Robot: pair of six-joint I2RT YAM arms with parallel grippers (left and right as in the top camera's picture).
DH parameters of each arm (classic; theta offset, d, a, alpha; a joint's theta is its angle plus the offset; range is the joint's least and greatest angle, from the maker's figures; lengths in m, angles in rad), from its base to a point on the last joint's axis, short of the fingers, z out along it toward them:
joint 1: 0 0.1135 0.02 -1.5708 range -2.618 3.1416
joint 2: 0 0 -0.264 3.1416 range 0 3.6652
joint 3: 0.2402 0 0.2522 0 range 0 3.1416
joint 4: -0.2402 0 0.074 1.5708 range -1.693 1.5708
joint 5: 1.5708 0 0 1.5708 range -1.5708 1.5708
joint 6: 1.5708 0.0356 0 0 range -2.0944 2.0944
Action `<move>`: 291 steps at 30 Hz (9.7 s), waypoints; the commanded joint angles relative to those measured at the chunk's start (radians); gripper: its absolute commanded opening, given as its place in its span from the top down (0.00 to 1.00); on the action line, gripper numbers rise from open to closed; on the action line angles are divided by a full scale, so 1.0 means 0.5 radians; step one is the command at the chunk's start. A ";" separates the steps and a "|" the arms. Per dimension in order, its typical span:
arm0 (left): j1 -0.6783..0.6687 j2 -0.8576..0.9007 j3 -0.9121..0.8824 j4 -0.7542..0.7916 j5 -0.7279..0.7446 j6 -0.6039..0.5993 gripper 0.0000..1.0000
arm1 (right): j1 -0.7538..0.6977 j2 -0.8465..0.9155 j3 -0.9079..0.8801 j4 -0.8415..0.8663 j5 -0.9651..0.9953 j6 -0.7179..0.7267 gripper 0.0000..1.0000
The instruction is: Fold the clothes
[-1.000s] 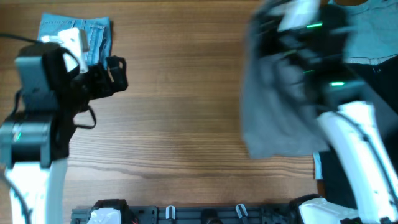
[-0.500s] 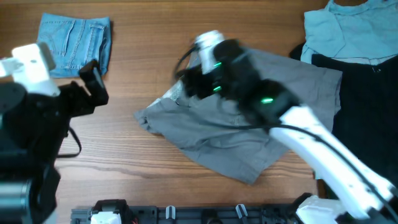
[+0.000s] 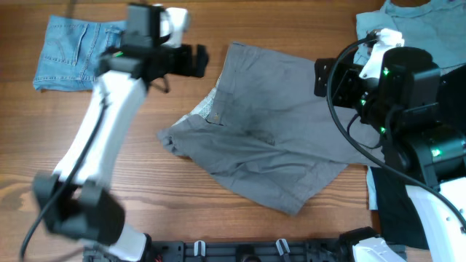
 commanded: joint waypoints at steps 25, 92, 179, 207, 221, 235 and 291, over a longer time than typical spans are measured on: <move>-0.271 1.032 0.001 0.627 0.060 0.121 0.54 | -0.007 0.202 0.021 -0.270 0.021 0.140 0.21; 0.488 0.098 0.079 0.255 -0.200 -0.546 0.20 | -0.146 1.347 0.021 -0.507 0.050 0.082 0.49; 0.149 0.101 -0.857 -0.185 0.346 -0.098 0.96 | -0.601 1.322 0.535 -0.632 -0.603 -0.533 0.59; 0.142 -0.235 -0.847 -0.298 -0.316 -0.620 0.71 | -0.600 1.322 0.535 -0.648 -0.550 -0.532 0.53; 0.125 0.185 -0.847 0.299 -0.022 -0.440 0.64 | -0.600 1.322 0.535 -0.666 -0.552 -0.488 0.53; 0.125 0.311 -0.847 0.417 0.282 -0.440 0.92 | -0.600 1.322 0.535 -0.668 -0.552 -0.487 0.53; 0.118 0.401 -0.843 0.678 0.054 -0.509 0.41 | -0.600 1.322 0.535 -0.679 -0.552 -0.488 0.53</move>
